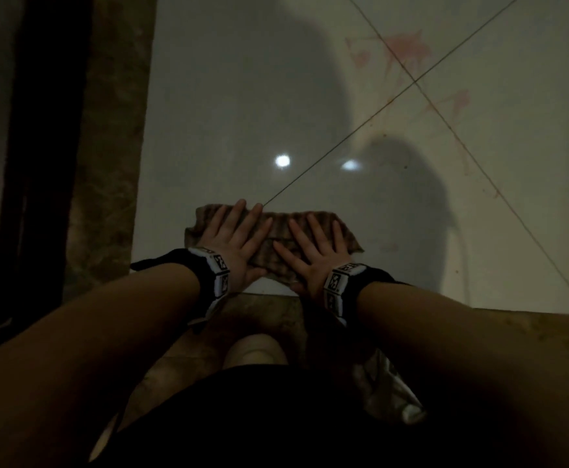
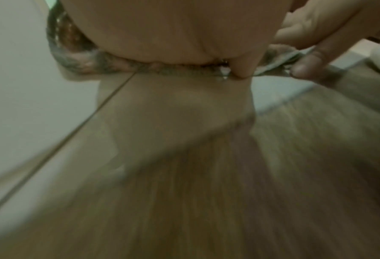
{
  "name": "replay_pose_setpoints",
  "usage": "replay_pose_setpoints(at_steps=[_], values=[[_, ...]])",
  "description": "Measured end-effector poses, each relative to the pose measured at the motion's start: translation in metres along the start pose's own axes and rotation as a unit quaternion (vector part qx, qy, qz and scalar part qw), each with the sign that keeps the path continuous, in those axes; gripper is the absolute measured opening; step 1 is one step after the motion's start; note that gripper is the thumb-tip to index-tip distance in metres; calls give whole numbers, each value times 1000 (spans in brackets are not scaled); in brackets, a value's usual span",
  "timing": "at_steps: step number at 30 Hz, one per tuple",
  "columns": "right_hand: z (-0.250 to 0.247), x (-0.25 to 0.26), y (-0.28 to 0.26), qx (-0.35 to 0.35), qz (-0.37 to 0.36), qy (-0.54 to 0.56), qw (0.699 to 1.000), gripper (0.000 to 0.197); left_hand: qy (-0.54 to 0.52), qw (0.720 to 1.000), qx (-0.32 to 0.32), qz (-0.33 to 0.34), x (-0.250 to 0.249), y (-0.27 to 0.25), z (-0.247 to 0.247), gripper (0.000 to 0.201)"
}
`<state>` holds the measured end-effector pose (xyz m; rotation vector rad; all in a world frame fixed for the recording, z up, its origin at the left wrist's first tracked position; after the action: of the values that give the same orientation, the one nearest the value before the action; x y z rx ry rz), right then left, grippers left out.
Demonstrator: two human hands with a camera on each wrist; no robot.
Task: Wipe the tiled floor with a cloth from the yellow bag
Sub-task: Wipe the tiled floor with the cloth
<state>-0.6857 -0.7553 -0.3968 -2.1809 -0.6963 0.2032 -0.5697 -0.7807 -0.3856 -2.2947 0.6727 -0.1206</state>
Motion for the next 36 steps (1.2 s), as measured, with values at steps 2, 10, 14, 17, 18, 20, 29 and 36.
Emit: replay_pose_setpoints(at_steps=[2,10,14,17,18,20,29,36], values=[[9,11,6,47,-20,-9,999,91,-16,1000,6,-12,7,-10,11,88],[-9,51,27,54,-79,-39,995,79,-36,994,67,-80,36,-28,50,96],[-20,51,26,16,-79,-10,997,63,-33,992,69,-101,35,-30,45,99],[-18,43,19,10,-72,-13,997,68,-50,992,64,-101,33,-28,42,100],[-16,39,17,8,-68,-17,998,68,-56,992,56,-95,32,-26,39,102],[-11,29,12,3,-53,1,999,71,-62,994,47,-76,27,-20,32,104],[22,-47,-24,38,69,124,989,76,47,997,39,42,-42,39,-23,113],[16,-91,-33,41,183,317,930,76,7,999,31,2,-81,84,-64,98]])
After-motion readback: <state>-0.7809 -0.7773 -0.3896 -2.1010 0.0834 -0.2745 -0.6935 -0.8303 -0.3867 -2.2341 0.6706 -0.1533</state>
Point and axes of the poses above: each hand's wrist, its own y-axis towards the middle knuckle, its own z-axis out of the palm, x = y × z, the point moved 8 cm from there along y, towards the middle knuckle, and after that the axes turned 8 degrees about x, right-handed, at the moved point
